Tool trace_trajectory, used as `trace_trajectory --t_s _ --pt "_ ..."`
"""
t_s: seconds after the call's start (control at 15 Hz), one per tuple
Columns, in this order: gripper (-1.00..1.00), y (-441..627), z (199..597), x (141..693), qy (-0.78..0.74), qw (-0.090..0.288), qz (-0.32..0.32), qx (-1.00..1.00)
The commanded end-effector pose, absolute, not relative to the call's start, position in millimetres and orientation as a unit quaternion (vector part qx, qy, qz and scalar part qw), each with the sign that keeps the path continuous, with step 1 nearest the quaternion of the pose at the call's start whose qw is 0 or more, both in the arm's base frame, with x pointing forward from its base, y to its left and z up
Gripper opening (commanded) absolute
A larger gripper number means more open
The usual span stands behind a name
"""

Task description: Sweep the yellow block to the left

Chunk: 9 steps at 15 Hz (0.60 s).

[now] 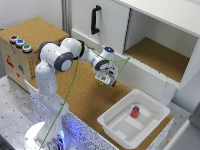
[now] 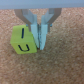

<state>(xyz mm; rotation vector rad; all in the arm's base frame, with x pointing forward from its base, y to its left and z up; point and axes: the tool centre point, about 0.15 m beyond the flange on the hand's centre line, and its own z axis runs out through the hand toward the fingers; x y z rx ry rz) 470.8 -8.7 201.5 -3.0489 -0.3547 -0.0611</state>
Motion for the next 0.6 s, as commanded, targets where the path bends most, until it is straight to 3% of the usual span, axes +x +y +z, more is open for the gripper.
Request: trace_trajectory --t_s 0.0,0.2,0.53 --pt "-1.00 10.2 204.9 454.5 -0.079 -0.025 -0.046 -0.996" --pt "-1.00 11.5 206.2 453.7 -0.071 -0.011 -0.043 -0.997" --pt "-1.00 34.3 193.7 454.7 -0.051 -0.023 -0.032 -0.998"
